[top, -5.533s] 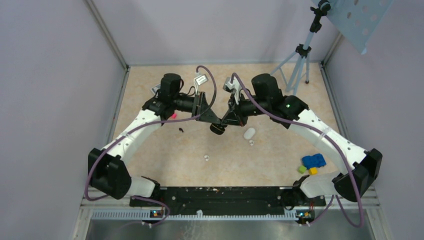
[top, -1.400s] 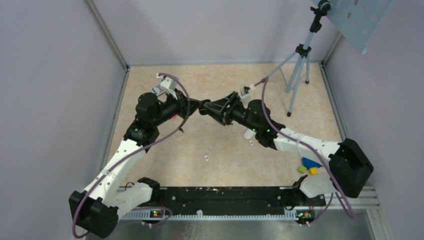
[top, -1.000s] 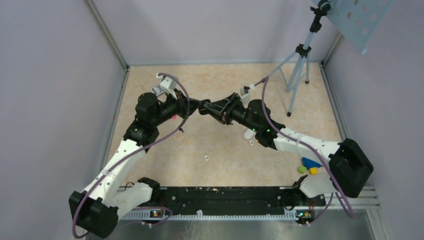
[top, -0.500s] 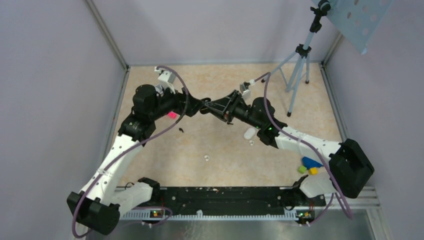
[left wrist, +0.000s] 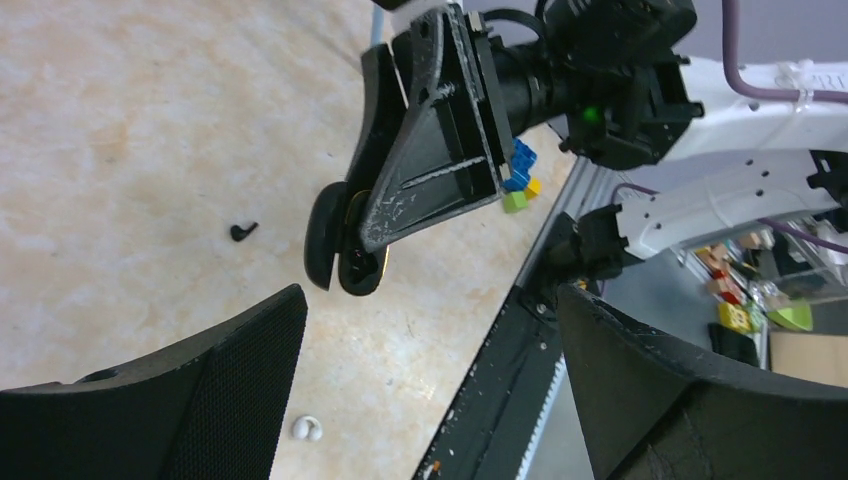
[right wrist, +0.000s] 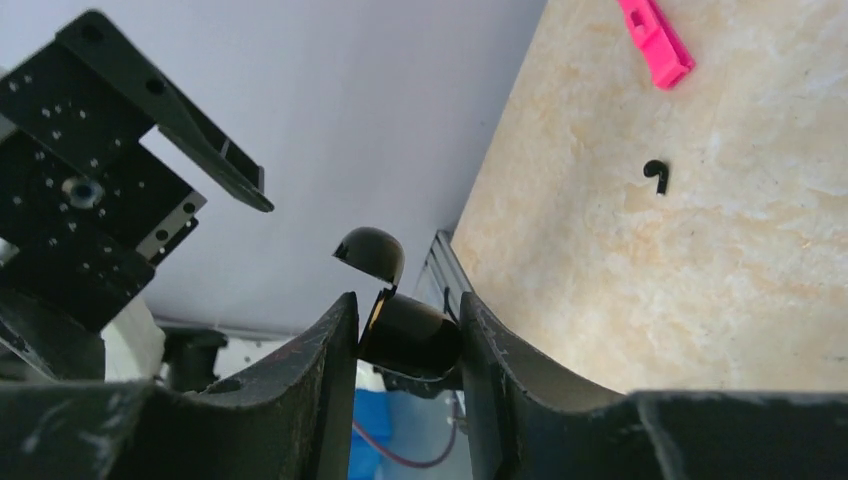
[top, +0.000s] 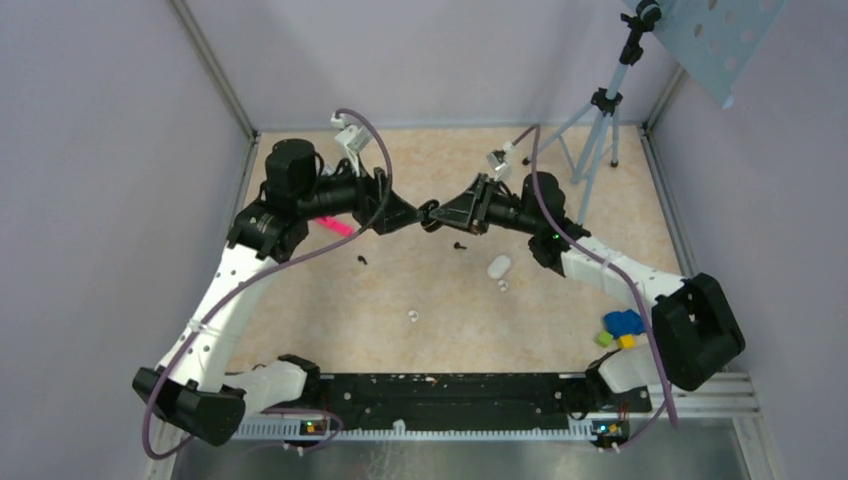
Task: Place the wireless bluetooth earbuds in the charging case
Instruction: Pass from the right arm to the left
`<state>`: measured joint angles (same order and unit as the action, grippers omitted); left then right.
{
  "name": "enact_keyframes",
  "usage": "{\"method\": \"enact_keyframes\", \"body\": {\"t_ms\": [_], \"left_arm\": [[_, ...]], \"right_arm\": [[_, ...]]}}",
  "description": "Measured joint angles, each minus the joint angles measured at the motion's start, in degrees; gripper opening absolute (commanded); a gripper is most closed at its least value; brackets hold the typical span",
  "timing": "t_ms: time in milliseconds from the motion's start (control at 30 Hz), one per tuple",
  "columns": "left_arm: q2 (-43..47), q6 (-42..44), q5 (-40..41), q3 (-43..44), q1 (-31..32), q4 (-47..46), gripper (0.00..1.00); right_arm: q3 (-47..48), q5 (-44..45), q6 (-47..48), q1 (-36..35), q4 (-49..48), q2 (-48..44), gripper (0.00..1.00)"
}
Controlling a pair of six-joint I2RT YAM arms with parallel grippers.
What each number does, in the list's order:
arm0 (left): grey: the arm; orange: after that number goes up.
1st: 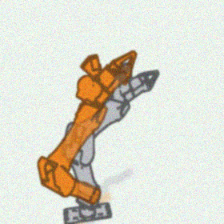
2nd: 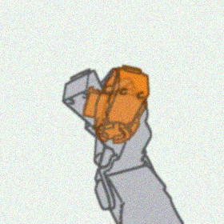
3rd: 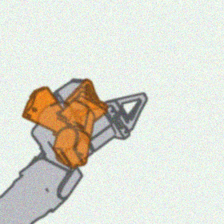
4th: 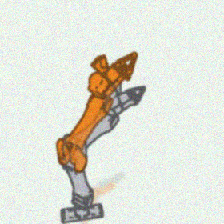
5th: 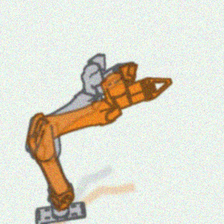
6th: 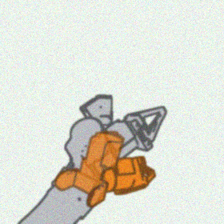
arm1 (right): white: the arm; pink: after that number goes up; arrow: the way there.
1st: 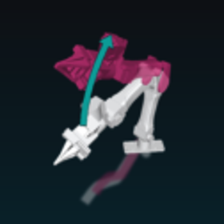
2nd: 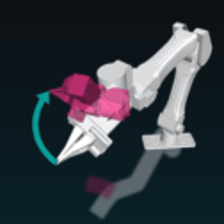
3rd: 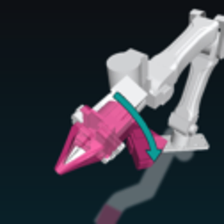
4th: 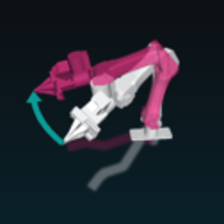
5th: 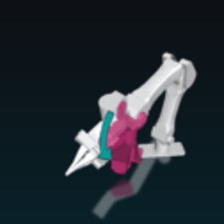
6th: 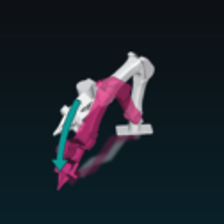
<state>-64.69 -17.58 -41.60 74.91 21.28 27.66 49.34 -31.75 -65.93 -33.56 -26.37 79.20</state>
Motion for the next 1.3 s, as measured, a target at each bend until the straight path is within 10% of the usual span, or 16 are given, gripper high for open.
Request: {"method": "enact_keyframes", "body": {"t_ms": [567,1300], "left_arm": [[-6.56,-3.96,-17.03,1.7,-2.34,8.13,0.95],[-5.53,-15.78,-27.36,-11.32,-2.49,-7.63,0.78]], "right_arm": [[11.52,-26.27,31.56,1.97,20.13,1.97,0.0],[11.5,-33.16,32.2,1.97,15.15,1.97,0.0]]}}
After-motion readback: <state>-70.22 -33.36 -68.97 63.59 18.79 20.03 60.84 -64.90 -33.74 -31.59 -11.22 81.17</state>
